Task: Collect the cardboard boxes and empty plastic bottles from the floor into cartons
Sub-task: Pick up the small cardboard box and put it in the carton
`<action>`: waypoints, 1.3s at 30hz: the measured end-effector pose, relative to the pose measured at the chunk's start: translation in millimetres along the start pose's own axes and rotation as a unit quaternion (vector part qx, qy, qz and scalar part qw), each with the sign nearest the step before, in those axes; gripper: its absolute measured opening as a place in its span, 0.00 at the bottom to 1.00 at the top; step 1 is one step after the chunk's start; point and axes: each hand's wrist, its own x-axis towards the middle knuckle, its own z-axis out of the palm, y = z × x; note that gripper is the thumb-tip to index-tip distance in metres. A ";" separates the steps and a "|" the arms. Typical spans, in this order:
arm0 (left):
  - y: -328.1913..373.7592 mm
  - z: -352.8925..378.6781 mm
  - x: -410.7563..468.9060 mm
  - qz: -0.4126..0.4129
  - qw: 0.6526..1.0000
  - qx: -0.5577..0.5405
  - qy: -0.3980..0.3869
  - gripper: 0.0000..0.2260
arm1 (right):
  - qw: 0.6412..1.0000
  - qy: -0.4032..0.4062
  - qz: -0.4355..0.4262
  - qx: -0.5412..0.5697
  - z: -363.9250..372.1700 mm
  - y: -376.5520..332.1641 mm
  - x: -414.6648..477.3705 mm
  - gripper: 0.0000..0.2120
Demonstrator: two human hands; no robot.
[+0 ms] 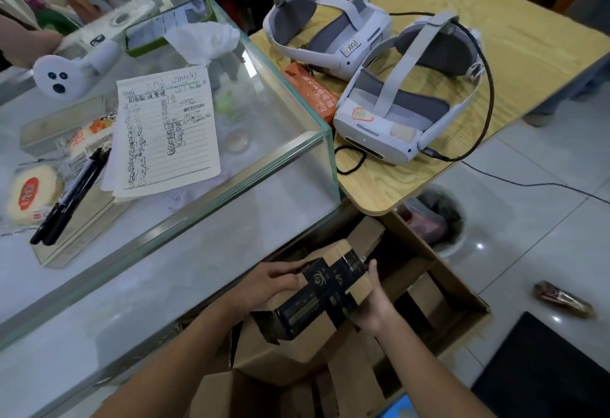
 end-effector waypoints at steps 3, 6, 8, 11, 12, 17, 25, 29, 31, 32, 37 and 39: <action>6.3 7.9 5.5 0.004 0.999 -0.036 0.015 0.14 | 0.994 -0.090 -0.019 0.056 -12.4 -2.0 -14.7 0.36; 13.7 20.7 13.8 0.019 0.999 -0.040 0.023 0.18 | 0.983 -0.166 -0.055 0.062 -18.8 0.2 -29.1 0.41; 16.8 32.5 22.2 0.021 0.998 -0.061 0.012 0.20 | 0.980 -0.183 -0.065 0.042 -23.3 4.4 -34.5 0.42; 19.2 51.1 36.1 0.023 0.998 -0.057 -0.016 0.23 | 0.987 -0.130 -0.089 0.038 -30.6 5.4 -34.1 0.38; 19.5 56.4 41.9 0.032 0.999 -0.019 -0.009 0.23 | 0.988 -0.106 -0.105 0.042 -32.5 4.0 -32.1 0.35; 14.1 71.3 67.4 0.044 0.975 0.217 0.027 0.25 | 0.984 0.037 -0.172 0.018 -29.4 -14.4 -21.8 0.34; -40.3 61.4 25.5 -0.036 0.903 0.392 0.175 0.27 | 0.648 0.210 -0.254 -0.687 -29.4 16.6 -39.6 0.41; -77.5 71.0 -17.7 -0.059 0.915 0.335 0.219 0.28 | 0.517 0.158 -0.282 -0.792 9.6 26.1 -63.6 0.39; -92.2 75.3 -42.9 -0.068 0.915 0.320 0.237 0.28 | 0.428 0.108 -0.305 -0.844 31.6 36.8 -69.5 0.48; -100.5 75.6 -55.9 -0.079 0.917 0.306 0.245 0.28 | 0.388 0.082 -0.313 -0.863 42.5 43.3 -72.2 0.50; -162.3 62.5 -130.9 -0.152 0.910 0.224 0.313 0.29 | 0.237 -0.035 -0.328 -0.914 101.9 106.7 -95.3 0.43; -197.3 57.7 -168.1 -0.184 0.898 0.192 0.350 0.33 | 0.195 -0.072 -0.328 -0.922 126.6 146.6 -106.3 0.38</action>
